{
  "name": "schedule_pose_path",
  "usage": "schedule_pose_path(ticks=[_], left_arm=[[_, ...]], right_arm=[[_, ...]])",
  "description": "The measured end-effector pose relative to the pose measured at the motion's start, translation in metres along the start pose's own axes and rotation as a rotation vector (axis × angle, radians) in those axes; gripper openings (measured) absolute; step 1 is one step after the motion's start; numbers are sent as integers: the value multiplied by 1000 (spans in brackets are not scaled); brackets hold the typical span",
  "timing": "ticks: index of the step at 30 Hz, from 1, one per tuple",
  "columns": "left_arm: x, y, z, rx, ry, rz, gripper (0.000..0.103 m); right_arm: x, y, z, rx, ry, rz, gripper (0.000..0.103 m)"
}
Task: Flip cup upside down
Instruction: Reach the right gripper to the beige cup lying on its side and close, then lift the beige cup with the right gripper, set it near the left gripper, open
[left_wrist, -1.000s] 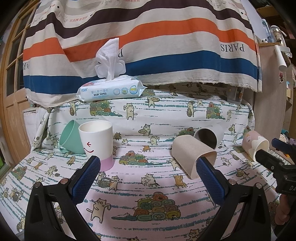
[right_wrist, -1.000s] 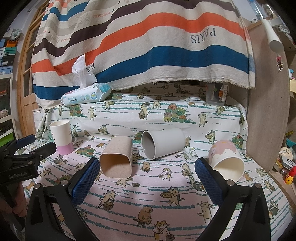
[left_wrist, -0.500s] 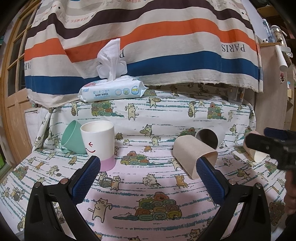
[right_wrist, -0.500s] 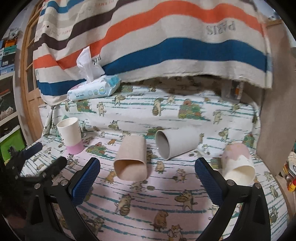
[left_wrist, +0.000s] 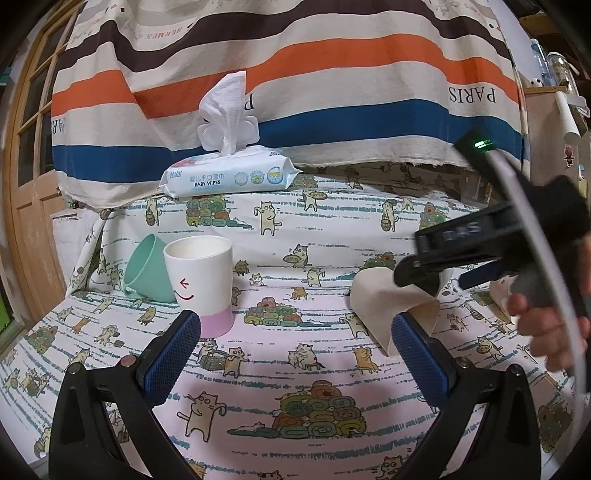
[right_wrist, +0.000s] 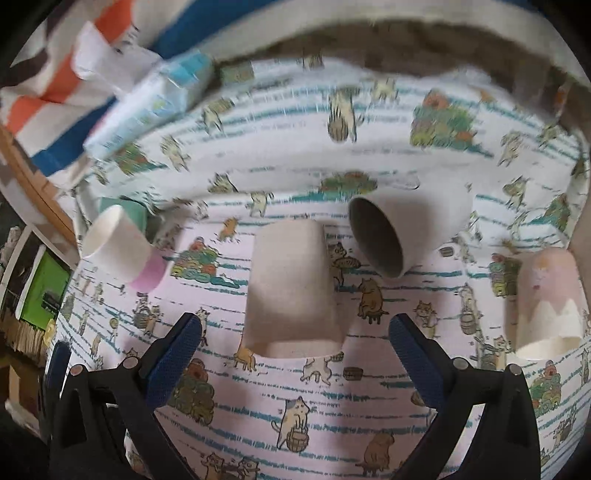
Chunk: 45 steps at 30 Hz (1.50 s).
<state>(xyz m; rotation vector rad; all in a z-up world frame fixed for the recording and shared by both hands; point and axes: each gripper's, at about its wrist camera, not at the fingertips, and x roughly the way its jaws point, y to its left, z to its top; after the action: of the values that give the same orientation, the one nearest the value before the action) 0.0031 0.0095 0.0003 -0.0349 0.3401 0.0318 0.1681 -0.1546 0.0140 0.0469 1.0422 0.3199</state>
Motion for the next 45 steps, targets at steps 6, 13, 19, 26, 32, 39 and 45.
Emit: schedule_pose_path(ticks=[6,13,19,26,32,39,45], left_arm=[[5,-2,0,1,28,-1,103],[9,-1,0,-5,43,0,103],[10,2,0,-21,48,2,103],[12,1,-1,-15,63,-12,103],[12,1,-1,-14,60,-13,103],[5,0,-1,-12,25,-7,103],[4,-3,0,5,19,-13,103]], right_arm=[[30,5,10,-13,88,-17,97],[56,15,12,-22,120,-72,97],[67,17,11,-13,129,-87,97],[76,22,7,-35,158,-103,71],[65,19,8,-49,137,-125,70],[21,-2,0,-27,54,-56,70],[-15,-17,-27,26,-30,16,70]])
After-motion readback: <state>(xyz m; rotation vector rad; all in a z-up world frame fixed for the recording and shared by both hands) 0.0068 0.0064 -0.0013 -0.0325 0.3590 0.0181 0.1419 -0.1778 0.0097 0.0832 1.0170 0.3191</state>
